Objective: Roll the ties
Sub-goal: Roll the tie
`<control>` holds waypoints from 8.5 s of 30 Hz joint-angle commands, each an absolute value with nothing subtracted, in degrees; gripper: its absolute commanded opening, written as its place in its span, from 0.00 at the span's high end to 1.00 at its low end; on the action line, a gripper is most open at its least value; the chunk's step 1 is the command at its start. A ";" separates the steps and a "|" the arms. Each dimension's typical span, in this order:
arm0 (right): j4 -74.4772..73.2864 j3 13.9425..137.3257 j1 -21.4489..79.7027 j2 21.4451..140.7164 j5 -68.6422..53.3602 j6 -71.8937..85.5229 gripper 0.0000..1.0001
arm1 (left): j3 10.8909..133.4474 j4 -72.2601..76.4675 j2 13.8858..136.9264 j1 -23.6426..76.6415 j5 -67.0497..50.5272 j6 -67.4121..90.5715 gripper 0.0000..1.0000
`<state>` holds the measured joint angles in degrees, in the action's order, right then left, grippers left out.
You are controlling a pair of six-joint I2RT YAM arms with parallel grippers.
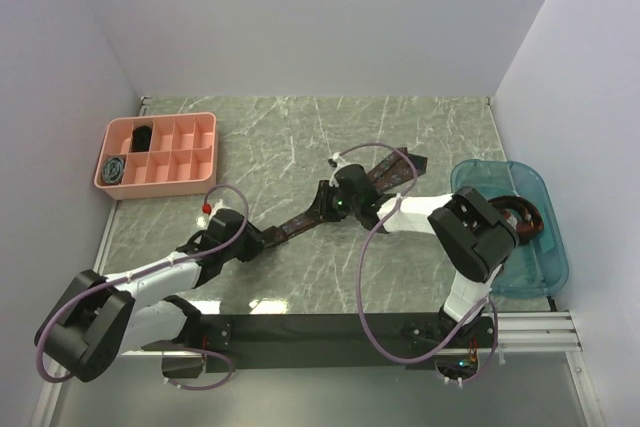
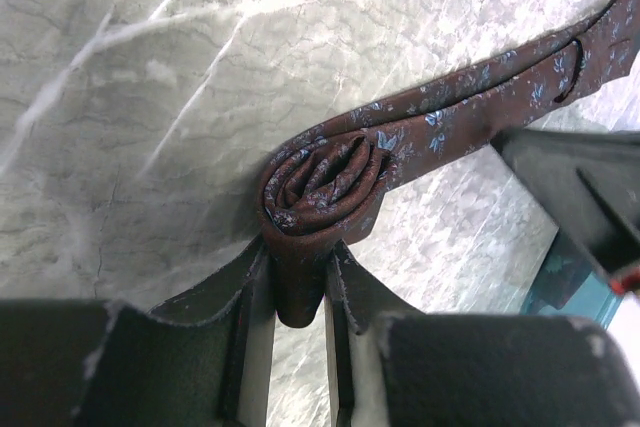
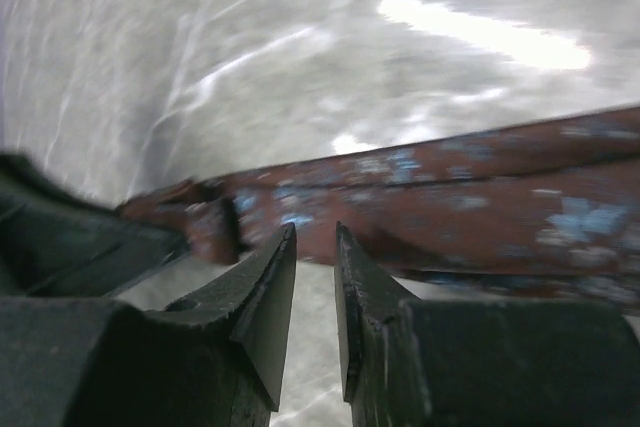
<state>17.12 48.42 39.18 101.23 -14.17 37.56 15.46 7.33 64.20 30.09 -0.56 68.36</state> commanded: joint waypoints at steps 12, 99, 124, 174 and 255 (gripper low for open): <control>18.72 57.39 48.16 108.27 -19.86 33.75 0.71 | 17.93 4.39 64.60 30.06 1.67 69.70 0.80; 33.39 51.68 72.68 114.60 33.91 -3.16 0.39 | 38.23 -22.15 73.65 25.05 -0.18 60.12 0.99; 32.25 59.32 72.16 128.58 35.77 -7.12 0.76 | 38.32 -22.33 75.50 20.22 -0.18 63.45 0.99; 54.56 19.70 47.38 113.46 3.87 77.05 1.00 | 38.85 -7.03 72.50 29.87 1.39 72.16 0.33; 15.49 24.78 44.48 83.15 12.47 64.27 0.48 | 44.03 -3.43 95.27 45.44 3.78 71.90 0.51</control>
<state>26.04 23.83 45.76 85.78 6.13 72.01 43.59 1.67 93.76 44.49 2.37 74.30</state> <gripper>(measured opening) 0.529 0.492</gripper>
